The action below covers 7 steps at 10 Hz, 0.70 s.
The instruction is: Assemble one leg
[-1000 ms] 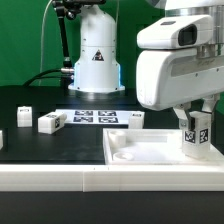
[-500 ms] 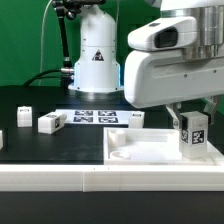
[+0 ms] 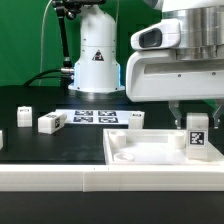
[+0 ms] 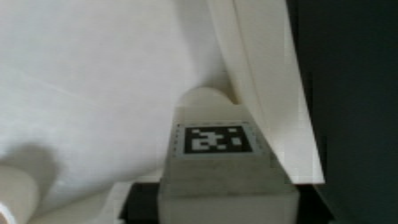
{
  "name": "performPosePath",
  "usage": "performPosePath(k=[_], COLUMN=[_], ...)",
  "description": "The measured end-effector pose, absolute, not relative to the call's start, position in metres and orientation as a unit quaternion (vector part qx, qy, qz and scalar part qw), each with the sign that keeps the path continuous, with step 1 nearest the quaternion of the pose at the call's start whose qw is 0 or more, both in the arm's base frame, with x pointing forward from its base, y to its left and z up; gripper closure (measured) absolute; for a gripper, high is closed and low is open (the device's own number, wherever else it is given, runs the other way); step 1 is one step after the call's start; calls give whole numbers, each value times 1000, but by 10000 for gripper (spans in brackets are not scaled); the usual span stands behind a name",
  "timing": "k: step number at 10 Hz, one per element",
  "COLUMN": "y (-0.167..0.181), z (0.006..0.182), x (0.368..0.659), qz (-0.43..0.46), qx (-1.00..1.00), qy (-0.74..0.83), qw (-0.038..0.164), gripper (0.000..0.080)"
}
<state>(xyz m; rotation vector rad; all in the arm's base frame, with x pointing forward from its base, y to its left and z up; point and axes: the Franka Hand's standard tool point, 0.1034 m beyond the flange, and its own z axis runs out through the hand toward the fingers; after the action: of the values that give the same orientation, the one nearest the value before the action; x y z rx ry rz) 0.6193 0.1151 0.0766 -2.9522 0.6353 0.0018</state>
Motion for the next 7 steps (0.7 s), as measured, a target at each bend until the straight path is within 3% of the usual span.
performPosePath(k=[5, 6, 7], y=[116, 116, 116], z=[77, 77, 77], x=[621, 620, 621], qz=[10, 10, 9], qx=[-920, -921, -925], qy=[386, 384, 374], qw=[66, 66, 66], gripper=[509, 281, 281])
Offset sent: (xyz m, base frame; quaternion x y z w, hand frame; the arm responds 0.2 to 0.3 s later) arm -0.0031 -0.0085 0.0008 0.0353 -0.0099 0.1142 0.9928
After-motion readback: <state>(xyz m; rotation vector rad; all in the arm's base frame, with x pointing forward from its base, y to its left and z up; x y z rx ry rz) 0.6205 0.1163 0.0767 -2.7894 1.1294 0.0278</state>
